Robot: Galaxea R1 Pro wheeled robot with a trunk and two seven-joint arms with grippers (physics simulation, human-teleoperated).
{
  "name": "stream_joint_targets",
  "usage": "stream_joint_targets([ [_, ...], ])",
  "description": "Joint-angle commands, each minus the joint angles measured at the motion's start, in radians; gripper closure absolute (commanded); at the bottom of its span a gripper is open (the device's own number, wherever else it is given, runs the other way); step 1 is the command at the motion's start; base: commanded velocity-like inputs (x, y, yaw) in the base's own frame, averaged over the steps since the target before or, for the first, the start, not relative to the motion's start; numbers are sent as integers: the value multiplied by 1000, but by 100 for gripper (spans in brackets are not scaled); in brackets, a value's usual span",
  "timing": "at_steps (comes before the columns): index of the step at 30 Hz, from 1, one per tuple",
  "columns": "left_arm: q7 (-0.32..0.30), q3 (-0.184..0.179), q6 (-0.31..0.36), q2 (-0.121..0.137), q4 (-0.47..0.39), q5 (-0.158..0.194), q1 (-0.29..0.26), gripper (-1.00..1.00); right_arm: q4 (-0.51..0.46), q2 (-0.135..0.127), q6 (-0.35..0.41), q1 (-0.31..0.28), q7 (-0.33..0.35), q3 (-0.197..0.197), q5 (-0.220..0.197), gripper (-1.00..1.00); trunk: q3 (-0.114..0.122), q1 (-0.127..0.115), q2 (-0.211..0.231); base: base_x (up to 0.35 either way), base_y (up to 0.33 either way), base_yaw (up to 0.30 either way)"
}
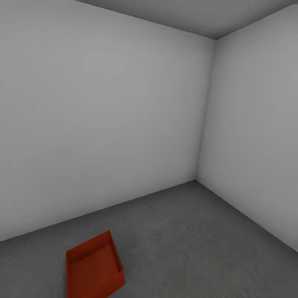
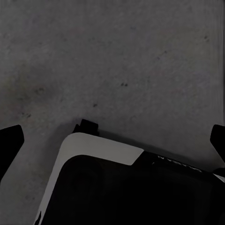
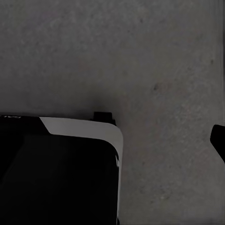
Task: Move the two storage containers from the living room to the garage. In the garage, place one container on the floor and stack the other container on top of it (either order is fine).
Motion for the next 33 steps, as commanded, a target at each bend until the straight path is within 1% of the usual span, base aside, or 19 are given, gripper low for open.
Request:
stream_joint_targets([
  [1, -4, -2, -1, 0, 1, 8, 0, -100, 3, 1, -5, -2, 0, 9, -8, -100, -1, 0, -1, 0, 0, -278],
  [33, -4, -1, -1, 0, 1, 8, 0, -100, 4, 0, 4, -2, 0, 9, -8, -100, 2, 0, -1, 0, 0, -284],
])
